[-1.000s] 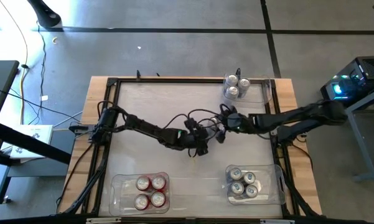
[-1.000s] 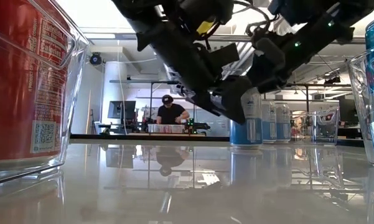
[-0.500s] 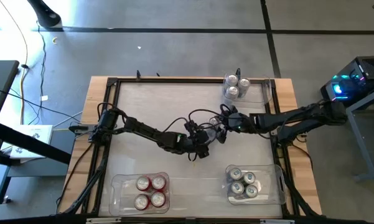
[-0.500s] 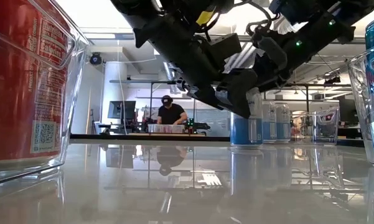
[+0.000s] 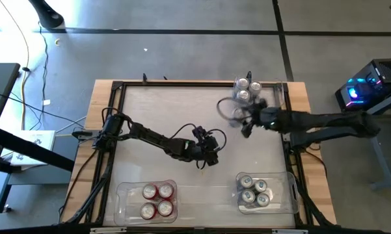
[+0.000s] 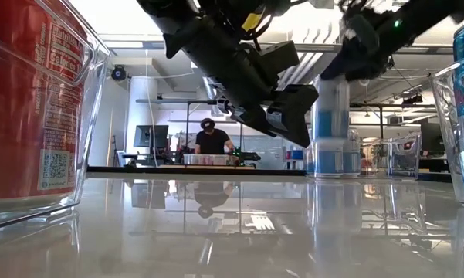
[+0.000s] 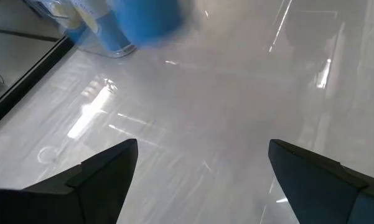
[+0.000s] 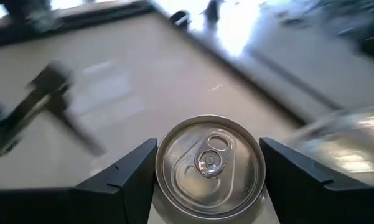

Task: Sort soda cans
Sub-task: Put the blue-white soda can into the top right transparent bin

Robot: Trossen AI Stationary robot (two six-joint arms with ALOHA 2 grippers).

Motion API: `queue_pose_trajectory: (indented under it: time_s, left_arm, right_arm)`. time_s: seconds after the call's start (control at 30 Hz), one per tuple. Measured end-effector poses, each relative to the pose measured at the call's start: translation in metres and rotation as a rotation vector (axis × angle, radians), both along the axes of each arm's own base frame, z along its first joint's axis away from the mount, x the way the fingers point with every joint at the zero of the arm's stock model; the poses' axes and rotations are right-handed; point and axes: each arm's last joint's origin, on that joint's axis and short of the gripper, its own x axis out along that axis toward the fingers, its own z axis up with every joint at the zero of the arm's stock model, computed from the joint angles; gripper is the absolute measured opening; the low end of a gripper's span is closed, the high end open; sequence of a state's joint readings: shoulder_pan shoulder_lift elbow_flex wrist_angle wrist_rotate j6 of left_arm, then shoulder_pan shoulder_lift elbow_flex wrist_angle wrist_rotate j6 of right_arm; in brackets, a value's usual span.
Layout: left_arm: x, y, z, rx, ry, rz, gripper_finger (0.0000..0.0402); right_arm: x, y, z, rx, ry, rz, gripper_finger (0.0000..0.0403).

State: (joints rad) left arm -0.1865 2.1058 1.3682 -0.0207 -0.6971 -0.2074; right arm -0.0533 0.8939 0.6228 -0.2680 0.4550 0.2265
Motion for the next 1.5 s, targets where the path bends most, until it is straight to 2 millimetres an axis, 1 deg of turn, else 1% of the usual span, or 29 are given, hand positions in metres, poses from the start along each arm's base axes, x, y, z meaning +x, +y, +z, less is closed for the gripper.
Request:
queue_pose_trajectory:
  time_s: [0.1, 0.17, 0.23, 0.3, 0.43, 0.53, 0.73, 0.97, 1.2, 1.37, 1.5]
  left_arm:
    - [0.000, 0.000, 0.000, 0.001, 0.002, 0.000, 0.0355]
    - [0.000, 0.000, 0.000, 0.001, 0.003, 0.000, 0.0355]
    - [0.000, 0.000, 0.000, 0.000, 0.004, 0.000, 0.0355]
    - [0.000, 0.000, 0.000, 0.001, 0.004, 0.000, 0.0355]
    - [0.000, 0.000, 0.000, 0.000, 0.004, -0.001, 0.0355]
    - [0.000, 0.000, 0.000, 0.000, 0.004, -0.002, 0.0355]
    - [-0.001, -0.002, -0.001, 0.000, 0.010, -0.006, 0.0355]
    - [-0.001, -0.002, 0.000, -0.001, 0.006, -0.006, 0.0355]
    - [0.000, -0.002, 0.000, -0.001, 0.004, -0.007, 0.0355]
    - [0.000, -0.002, 0.000, -0.001, 0.003, -0.007, 0.0355]
    - [0.000, -0.002, 0.000, -0.003, 0.003, -0.007, 0.0355]
  right_arm:
    - [-0.019, -0.009, 0.023, -0.072, -0.005, -0.105, 0.0235]
    - [-0.032, -0.016, 0.034, -0.119, 0.011, -0.185, 0.0235]
    - [-0.044, -0.025, 0.039, -0.163, 0.037, -0.281, 0.0235]
    - [-0.053, -0.034, 0.039, -0.181, 0.058, -0.357, 0.0235]
    - [-0.061, -0.053, 0.025, -0.179, 0.088, -0.437, 0.0235]
    - [-0.062, -0.066, 0.013, -0.161, 0.071, -0.449, 0.0235]
    - [-0.069, -0.082, -0.009, -0.119, 0.040, -0.486, 0.0235]
    - [-0.073, -0.088, -0.029, -0.027, -0.014, -0.445, 0.0235]
    - [-0.071, -0.092, -0.040, 0.016, 0.010, -0.440, 0.0236]
    - [-0.066, -0.096, -0.047, 0.046, 0.046, -0.425, 0.0267]
    - [-0.064, -0.097, -0.048, 0.056, 0.044, -0.411, 0.0274]
